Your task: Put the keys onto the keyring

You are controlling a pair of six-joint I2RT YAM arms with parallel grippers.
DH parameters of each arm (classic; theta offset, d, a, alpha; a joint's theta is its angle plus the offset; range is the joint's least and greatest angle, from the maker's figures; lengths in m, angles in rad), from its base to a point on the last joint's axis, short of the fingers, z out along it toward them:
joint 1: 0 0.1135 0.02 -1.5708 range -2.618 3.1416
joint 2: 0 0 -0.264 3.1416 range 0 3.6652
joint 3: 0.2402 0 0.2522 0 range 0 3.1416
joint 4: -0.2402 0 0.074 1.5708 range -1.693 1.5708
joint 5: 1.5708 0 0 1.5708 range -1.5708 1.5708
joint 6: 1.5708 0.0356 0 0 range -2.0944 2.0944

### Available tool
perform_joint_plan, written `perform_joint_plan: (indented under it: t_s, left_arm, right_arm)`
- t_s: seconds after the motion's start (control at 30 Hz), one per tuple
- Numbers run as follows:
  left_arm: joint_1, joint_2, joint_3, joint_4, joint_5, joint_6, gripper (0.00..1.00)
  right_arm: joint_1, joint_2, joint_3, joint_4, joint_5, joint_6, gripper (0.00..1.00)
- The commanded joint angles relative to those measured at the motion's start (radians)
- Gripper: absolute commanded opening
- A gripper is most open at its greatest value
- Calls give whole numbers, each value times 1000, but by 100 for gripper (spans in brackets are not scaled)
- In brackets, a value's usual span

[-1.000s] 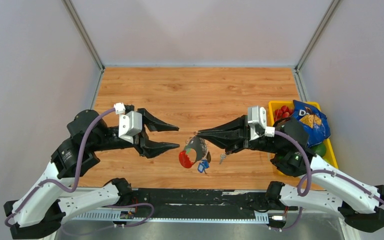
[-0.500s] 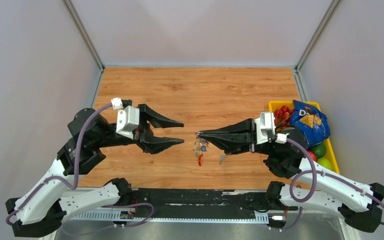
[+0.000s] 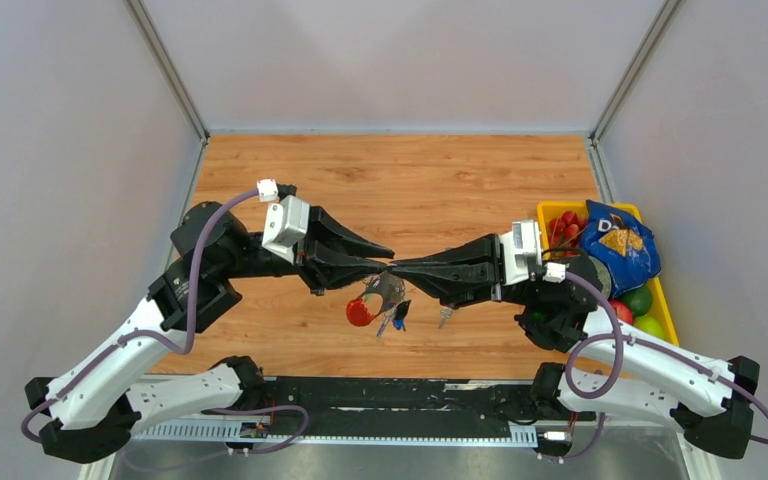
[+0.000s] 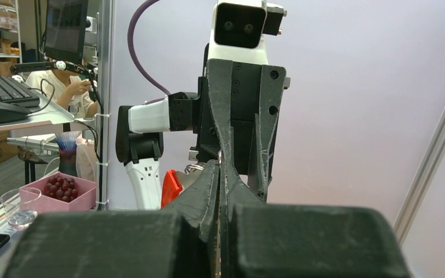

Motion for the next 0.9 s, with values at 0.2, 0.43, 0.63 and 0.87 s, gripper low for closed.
perform_joint_plan:
  t_s: [0.2,0.43,0.63,0.87]
  left_arm:
    - [-6,-29,-9,94,64,-29,29]
    - [-6,-42,-12,93,83,-33,28]
    - [-6,-43,-12,103,101,-41,27]
    - [-6,-35,-12,106,103,-38,24]
  right_arm:
    - [6,6,17,98,30,20,0]
    - [6,14,22,96,46,15,0]
    - [6,21,26,96,53,14,0]
    - [6,29,28,99,51,18,0]
